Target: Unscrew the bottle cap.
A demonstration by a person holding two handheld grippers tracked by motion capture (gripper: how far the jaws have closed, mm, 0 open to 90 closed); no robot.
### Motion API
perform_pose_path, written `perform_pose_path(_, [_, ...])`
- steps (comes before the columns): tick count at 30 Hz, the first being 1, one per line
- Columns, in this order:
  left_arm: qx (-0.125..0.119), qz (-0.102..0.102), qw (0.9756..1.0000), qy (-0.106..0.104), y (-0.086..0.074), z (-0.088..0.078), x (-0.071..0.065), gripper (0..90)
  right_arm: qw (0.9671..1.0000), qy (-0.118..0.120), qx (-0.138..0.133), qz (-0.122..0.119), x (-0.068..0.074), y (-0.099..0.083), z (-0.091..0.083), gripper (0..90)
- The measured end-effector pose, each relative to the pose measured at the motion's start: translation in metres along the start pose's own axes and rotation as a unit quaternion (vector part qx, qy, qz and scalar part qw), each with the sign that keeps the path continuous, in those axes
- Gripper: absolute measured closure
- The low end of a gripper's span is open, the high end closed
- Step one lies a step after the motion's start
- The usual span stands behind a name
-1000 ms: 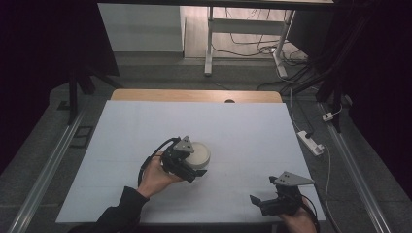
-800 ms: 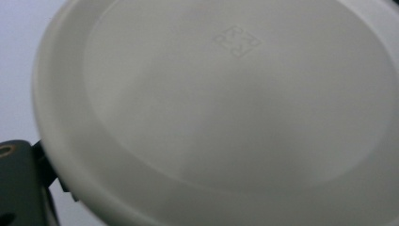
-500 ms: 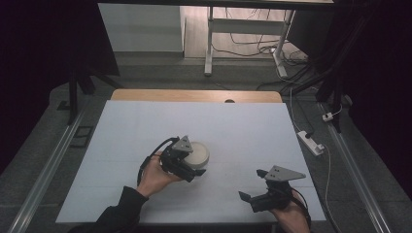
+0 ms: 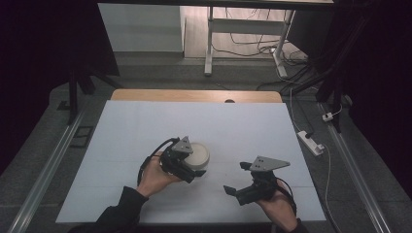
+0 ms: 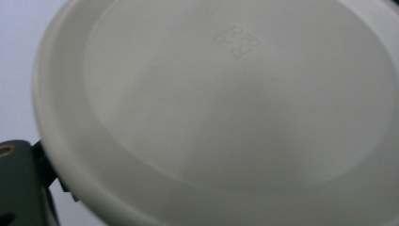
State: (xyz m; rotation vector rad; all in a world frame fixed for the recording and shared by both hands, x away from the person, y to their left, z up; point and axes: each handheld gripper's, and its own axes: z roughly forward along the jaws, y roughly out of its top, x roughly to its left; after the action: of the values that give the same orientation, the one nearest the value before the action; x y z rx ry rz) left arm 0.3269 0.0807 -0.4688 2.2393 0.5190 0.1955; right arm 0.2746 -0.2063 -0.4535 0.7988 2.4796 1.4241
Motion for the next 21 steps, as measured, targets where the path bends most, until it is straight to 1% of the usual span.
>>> perform_pose_path(1, [-0.001,0.001,1.0,-0.002,0.0,0.0,0.0,6.8,0.9999,-0.008,0.001,-0.01,0.001,0.006,0.004,0.0])
perform_pose_path(2, [-0.002,0.001,1.0,-0.004,0.0,0.0,0.0,6.8,0.9998,-0.012,0.0,-0.013,0.001,0.008,0.005,0.0])
perform_pose_path(5, [-0.004,0.003,0.9999,-0.012,0.0,0.0,0.0,6.8,0.9997,-0.016,-0.004,-0.018,0.002,0.014,0.011,0.0])
perform_pose_path(7, [-0.006,0.006,0.9998,-0.018,-0.001,0.0,0.001,6.8,0.9996,-0.014,-0.006,-0.022,0.002,0.017,0.014,0.0])
perform_pose_path(8, [-0.006,0.006,0.9998,-0.018,-0.001,0.0,0.001,6.8,0.9996,-0.014,-0.006,-0.022,0.002,0.017,0.014,0.0])
perform_pose_path(9, [-0.008,0.008,0.9997,-0.021,-0.001,0.0,0.001,6.9,0.9996,-0.007,-0.005,-0.026,0.002,0.021,0.019,0.0])
perform_pose_path(11, [-0.008,0.01,0.9996,-0.024,-0.002,0.0,0.001,6.9,0.9996,-0.004,-0.006,-0.026,0.002,0.023,0.022,0.0])
perform_pose_path(13, [-0.009,0.015,0.9995,-0.028,-0.002,0.0,0.001,6.8,0.9994,0.002,-0.005,-0.033,0.001,0.029,0.029,0.0])
perform_pose_path(14, [-0.01,0.015,0.9994,-0.029,-0.002,0.0,0.001,6.8,0.9994,0.002,-0.005,-0.033,0.001,0.029,0.029,0.0])
perform_pose_path(15, [-0.01,0.018,0.9993,-0.031,-0.002,-0.001,0.001,6.9,0.9994,0.008,-0.007,-0.033,-0.001,0.033,0.034,0.0])
perform_pose_path(17, [-0.01,0.022,0.9991,-0.035,-0.001,-0.001,0.0,6.8,0.9994,0.01,-0.007,-0.034,-0.001,0.034,0.035,0.0])
perform_pose_path(18, [-0.01,0.024,0.999,-0.036,-0.001,-0.001,0.0,6.9,0.9992,0.017,-0.01,-0.036,-0.001,0.038,0.041,0.0])
perform_pose_path(20, [-0.008,0.029,0.9987,-0.04,-0.001,-0.001,-0.001,6.8,0.999,0.02,-0.011,-0.038,-0.002,0.04,0.042,0.0])
perform_pose_path(21, [-0.006,0.033,0.9986,-0.041,-0.001,0.0,-0.001,6.8,0.9988,0.026,-0.013,-0.04,-0.001,0.042,0.045,0.0])
